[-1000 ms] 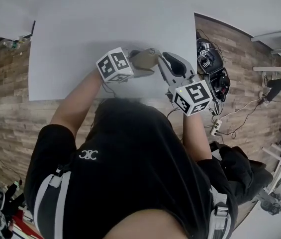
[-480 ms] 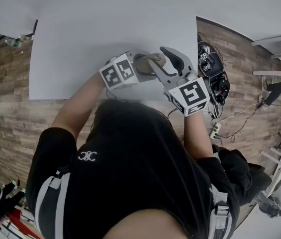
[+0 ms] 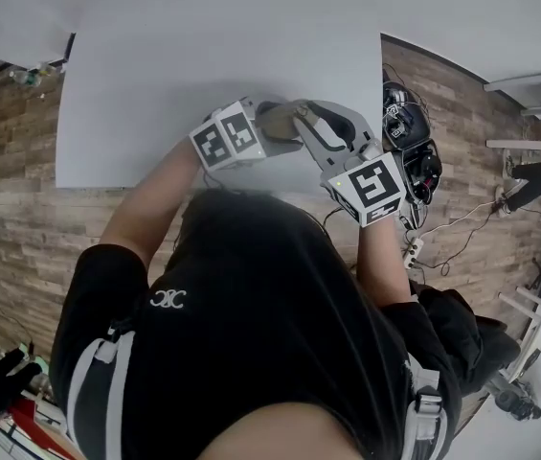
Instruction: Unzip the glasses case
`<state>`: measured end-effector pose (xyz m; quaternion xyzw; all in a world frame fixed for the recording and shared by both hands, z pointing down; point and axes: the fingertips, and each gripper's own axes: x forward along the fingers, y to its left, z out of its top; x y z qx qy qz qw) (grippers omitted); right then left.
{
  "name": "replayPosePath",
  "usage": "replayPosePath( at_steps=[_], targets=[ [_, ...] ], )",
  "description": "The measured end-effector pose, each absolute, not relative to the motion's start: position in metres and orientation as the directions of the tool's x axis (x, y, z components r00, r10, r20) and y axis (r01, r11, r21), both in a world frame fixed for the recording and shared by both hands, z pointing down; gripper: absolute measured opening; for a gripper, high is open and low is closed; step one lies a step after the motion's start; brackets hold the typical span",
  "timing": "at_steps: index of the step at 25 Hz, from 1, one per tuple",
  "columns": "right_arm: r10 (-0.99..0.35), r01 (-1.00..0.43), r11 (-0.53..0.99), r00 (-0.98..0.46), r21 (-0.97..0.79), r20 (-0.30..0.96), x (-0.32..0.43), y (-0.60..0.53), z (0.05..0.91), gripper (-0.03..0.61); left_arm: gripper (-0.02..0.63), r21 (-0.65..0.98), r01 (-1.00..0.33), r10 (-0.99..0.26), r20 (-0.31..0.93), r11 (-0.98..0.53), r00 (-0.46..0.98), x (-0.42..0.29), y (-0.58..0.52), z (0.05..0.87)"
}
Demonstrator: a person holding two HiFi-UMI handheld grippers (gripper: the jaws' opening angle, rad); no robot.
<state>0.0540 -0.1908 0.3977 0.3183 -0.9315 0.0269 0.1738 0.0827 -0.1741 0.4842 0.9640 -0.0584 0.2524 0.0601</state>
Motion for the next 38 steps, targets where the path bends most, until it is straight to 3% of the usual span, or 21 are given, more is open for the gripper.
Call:
replayPosePath(
  at_steps=[15,38],
  targets=[
    [-0.555,-0.558,0.824,-0.757,0.100,0.344,0.045,-0.187,0.397,0.047,0.296,0.146,-0.140,-0.049,0.501,-0.979,0.864,0.076,-0.169,0.489],
    [-0.668,-0.687,0.720,-0.648,0.098,0.366,0.069,-0.214,0.406,0.032,0.295,0.148,-0.204,-0.098,0.523,-0.968,0.847,0.058,-0.179,0.487]
  ],
)
